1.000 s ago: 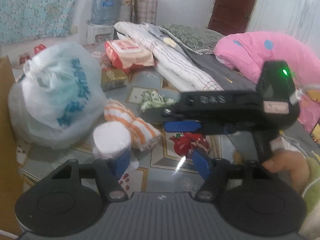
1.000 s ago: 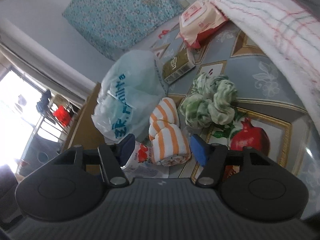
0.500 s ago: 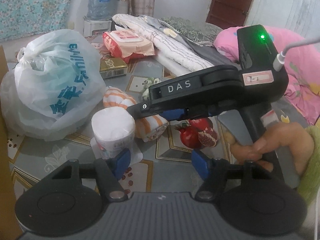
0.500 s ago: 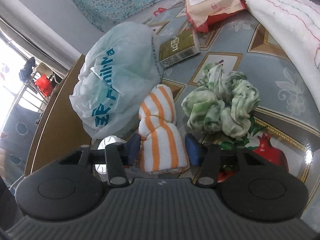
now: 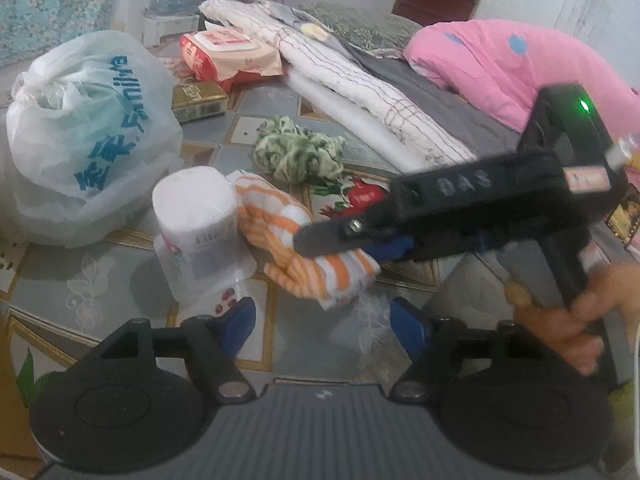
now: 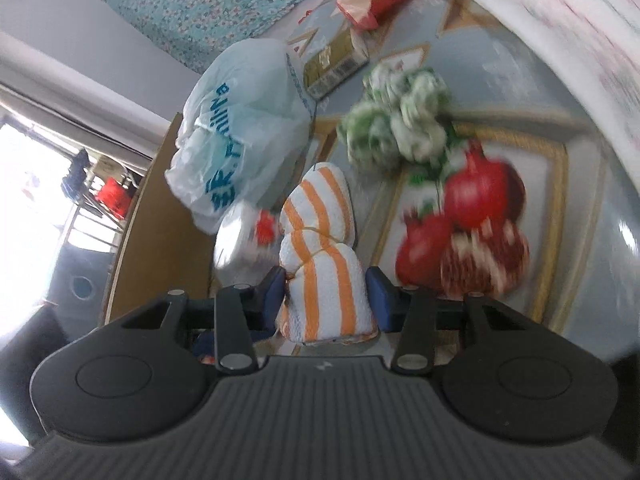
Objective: Organize soft objects
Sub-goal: 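Close the right gripper on the orange-striped towel, then lift the striped towel and carry it toward the cardboard box, then lower the striped towel into the box and open the right gripper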
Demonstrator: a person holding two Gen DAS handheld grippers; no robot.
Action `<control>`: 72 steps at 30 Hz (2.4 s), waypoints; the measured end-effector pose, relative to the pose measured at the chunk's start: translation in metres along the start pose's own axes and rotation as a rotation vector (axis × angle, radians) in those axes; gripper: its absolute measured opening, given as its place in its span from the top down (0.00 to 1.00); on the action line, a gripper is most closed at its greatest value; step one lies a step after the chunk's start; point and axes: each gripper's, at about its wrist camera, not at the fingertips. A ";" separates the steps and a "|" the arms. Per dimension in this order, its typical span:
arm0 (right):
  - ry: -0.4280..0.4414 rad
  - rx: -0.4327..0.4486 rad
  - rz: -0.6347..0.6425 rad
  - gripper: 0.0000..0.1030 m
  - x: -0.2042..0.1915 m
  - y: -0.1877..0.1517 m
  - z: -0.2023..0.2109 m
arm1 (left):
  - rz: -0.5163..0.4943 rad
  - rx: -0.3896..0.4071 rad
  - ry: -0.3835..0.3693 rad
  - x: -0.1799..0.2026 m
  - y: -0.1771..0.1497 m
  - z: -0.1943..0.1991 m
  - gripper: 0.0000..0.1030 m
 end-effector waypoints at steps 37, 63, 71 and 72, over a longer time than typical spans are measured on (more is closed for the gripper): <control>0.101 0.056 -0.082 0.62 0.015 -0.002 -0.004 | 0.092 -0.030 -0.008 -0.002 0.016 -0.025 0.47; 0.475 -0.196 0.335 0.62 -0.241 0.048 -0.128 | 0.339 0.238 0.388 -0.131 0.026 0.181 0.46; 0.463 -0.450 0.249 0.61 -0.301 0.023 -0.252 | 0.467 0.116 0.569 -0.213 0.000 0.202 0.46; 0.455 -0.479 0.224 0.61 -0.303 0.018 -0.265 | 0.486 0.097 0.580 -0.224 -0.004 0.201 0.46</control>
Point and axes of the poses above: each gripper's, at about its wrist camera, not at the fingertips, and z roughly against the way its jaws point, x to its right, y to its top, and after that the axes turned 5 degrees about y, right-handed
